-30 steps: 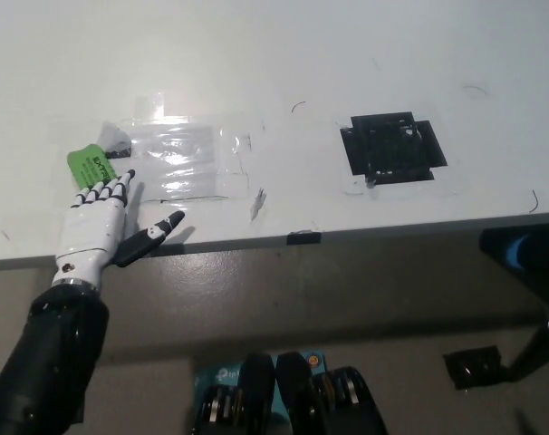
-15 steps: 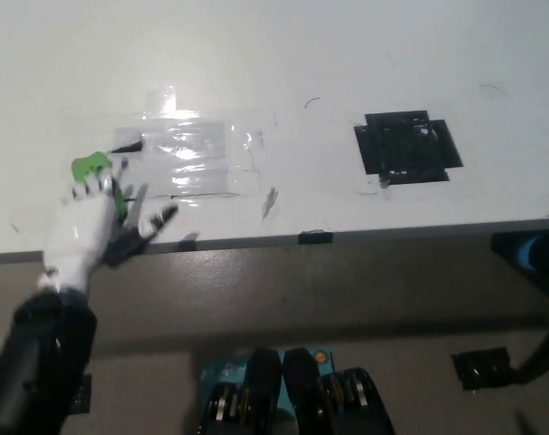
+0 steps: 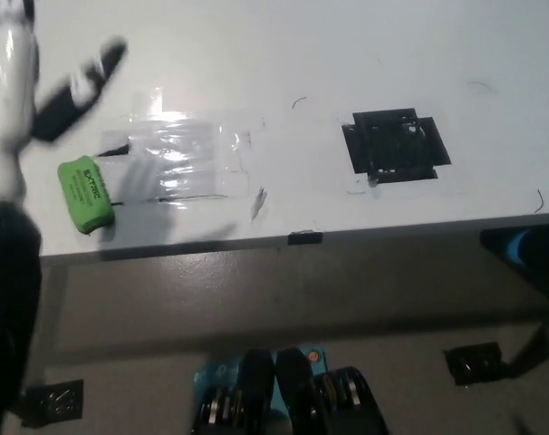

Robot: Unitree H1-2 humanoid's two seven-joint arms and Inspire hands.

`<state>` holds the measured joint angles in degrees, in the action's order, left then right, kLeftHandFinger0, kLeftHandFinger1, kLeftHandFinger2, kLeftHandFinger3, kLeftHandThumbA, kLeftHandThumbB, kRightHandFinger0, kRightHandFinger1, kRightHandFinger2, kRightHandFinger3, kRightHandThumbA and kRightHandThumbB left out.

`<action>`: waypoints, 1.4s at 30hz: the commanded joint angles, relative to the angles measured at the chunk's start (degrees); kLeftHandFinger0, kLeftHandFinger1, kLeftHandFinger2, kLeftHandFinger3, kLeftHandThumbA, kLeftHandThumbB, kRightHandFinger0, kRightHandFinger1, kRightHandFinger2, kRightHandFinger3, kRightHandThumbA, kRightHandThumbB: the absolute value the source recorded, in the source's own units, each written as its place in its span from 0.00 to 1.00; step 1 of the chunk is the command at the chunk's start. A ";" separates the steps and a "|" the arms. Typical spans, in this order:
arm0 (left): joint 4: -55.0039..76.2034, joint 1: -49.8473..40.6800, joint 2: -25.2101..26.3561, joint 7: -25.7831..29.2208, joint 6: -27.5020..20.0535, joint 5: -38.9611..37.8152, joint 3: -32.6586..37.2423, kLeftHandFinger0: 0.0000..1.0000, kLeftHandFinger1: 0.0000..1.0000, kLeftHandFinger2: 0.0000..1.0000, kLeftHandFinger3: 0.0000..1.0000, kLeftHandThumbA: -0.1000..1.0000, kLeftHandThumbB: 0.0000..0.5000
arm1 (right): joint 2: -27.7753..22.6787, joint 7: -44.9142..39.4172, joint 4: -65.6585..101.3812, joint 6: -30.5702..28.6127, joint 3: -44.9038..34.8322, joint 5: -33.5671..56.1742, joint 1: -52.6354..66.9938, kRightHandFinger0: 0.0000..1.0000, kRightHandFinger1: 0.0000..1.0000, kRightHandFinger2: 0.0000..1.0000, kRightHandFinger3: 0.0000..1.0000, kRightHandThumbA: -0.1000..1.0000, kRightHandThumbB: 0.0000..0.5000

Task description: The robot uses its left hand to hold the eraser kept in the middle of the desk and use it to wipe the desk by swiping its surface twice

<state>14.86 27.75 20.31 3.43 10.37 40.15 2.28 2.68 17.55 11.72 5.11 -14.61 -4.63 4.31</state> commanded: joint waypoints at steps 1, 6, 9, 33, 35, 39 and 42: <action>4.36 -7.44 -4.86 0.04 0.18 -6.74 -1.58 1.00 1.00 1.00 1.00 1.00 0.60 | -0.52 -1.43 1.76 0.36 0.28 1.26 -0.38 1.00 1.00 1.00 1.00 1.00 0.07; 4.83 -21.35 -13.54 2.71 -3.79 -11.12 -0.48 1.00 1.00 1.00 1.00 1.00 0.53 | -0.98 -1.86 1.65 0.83 0.59 1.18 -0.78 1.00 1.00 1.00 1.00 1.00 0.05; 4.49 -26.20 -16.60 2.43 -6.25 -13.03 0.20 1.00 1.00 1.00 1.00 1.00 0.54 | -1.05 -1.80 2.05 1.70 0.57 0.94 -0.81 1.00 1.00 1.00 1.00 1.00 0.12; -18.42 -26.61 -24.79 1.75 -5.16 -30.25 -7.36 1.00 1.00 1.00 1.00 1.00 0.25 | -0.35 -2.20 0.05 1.18 1.02 2.84 -2.83 1.00 1.00 1.00 1.00 1.00 0.15; -18.05 -26.23 -24.79 0.69 -2.78 -30.64 -7.40 1.00 1.00 1.00 1.00 1.00 0.39 | -0.18 -2.07 0.01 1.49 1.10 2.60 -2.89 0.98 1.00 1.00 1.00 1.00 0.18; -17.80 -26.41 -24.32 -0.37 -2.15 -32.33 -7.15 1.00 1.00 1.00 1.00 1.00 0.50 | 0.25 -2.48 -0.10 2.07 1.17 3.41 -2.70 1.00 1.00 1.00 1.00 1.00 0.15; -17.46 -26.41 -24.36 -0.52 -1.29 -33.23 -6.99 1.00 1.00 1.00 1.00 1.00 0.43 | -0.14 -2.96 -0.10 1.95 1.53 3.13 -2.25 1.00 1.00 1.00 1.00 1.00 0.12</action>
<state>-3.78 0.71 -3.98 4.10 6.67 9.79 -4.76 2.53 15.90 10.92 7.14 -13.83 -2.39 2.42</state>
